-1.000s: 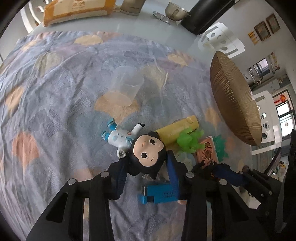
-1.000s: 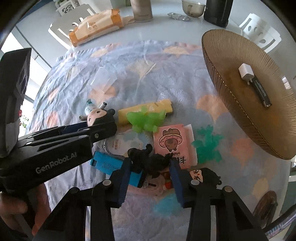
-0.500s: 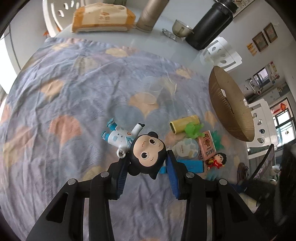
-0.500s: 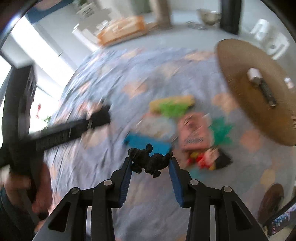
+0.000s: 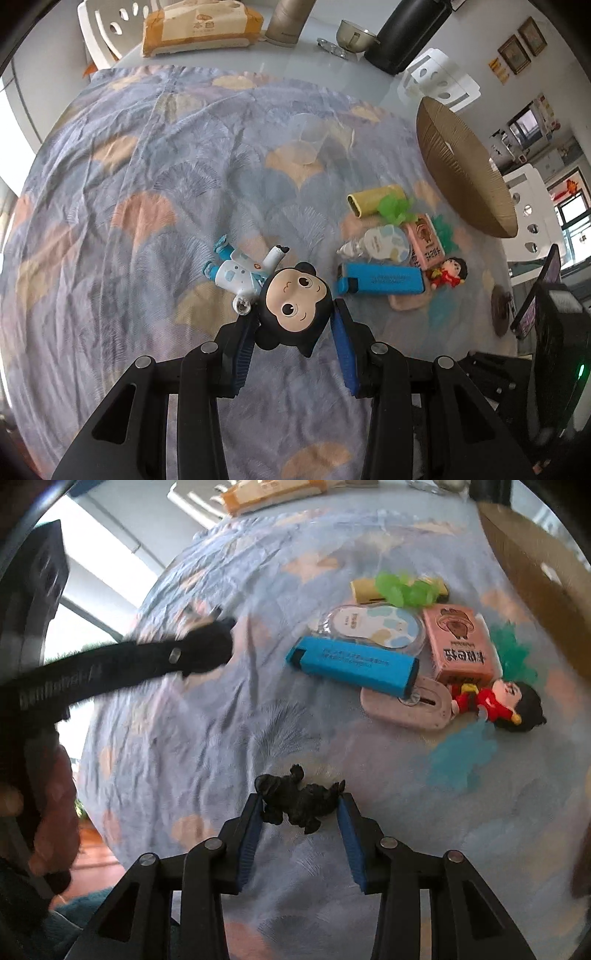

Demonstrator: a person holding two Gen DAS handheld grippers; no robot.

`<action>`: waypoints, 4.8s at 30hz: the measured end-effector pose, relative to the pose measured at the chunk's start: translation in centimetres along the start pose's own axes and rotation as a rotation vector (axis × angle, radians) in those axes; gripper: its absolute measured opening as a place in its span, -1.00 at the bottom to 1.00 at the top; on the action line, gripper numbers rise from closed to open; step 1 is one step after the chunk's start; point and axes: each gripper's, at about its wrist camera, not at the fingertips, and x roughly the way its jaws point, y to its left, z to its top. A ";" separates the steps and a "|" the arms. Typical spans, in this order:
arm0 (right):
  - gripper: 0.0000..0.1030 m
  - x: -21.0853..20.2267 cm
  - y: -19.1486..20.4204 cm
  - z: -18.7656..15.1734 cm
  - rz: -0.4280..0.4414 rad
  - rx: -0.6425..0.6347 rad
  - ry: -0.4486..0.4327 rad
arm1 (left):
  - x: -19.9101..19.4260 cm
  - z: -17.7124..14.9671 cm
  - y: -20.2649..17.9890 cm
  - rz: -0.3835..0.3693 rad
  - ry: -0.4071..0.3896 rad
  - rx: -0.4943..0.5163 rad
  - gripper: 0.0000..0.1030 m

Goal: Organize rigid objects
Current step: 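Carry both figures over the brown bowl and open both tools to release, then move left tool to the clear plastic cup while right tool moves to the green toy, then close left tool on the clear cup while right tool closes on the green toy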

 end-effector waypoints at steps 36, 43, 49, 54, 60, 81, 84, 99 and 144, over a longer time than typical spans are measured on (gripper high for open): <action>-0.14 -14.3 -15.6 8.3 -0.359 0.394 -0.270 | 4.6 12.9 -21.8 -0.235 0.001 0.372 -0.29; -0.14 -13.3 -18.0 8.1 -0.367 0.418 -0.234 | 6.6 12.3 -22.3 -0.208 0.037 0.386 -0.29; -0.04 -12.9 -18.8 7.5 -0.363 0.430 -0.209 | 6.1 12.6 -22.0 -0.213 0.016 0.353 0.17; 0.30 -14.8 -17.6 7.1 -0.401 0.405 -0.263 | 2.7 12.0 -20.0 -0.231 -0.057 0.308 0.45; 0.30 -16.2 -14.6 6.1 -0.377 0.358 -0.309 | -1.1 8.5 -13.2 -0.198 -0.097 0.184 0.45; 0.30 -10.3 -4.4 2.1 -0.181 0.211 -0.166 | -6.3 -1.7 -3.9 -0.075 -0.135 -0.042 0.45; 0.30 -10.9 -4.5 2.5 -0.162 0.169 -0.187 | -6.1 -2.2 -4.5 -0.036 -0.132 -0.069 0.45; 0.33 -10.6 -9.3 -0.4 -0.103 0.194 -0.132 | -3.5 -2.8 -5.3 0.014 -0.038 -0.180 0.45; -0.08 -2.9 -3.5 12.2 -0.257 0.157 -0.146 | 4.5 12.4 -0.5 -0.101 -0.007 0.197 -0.33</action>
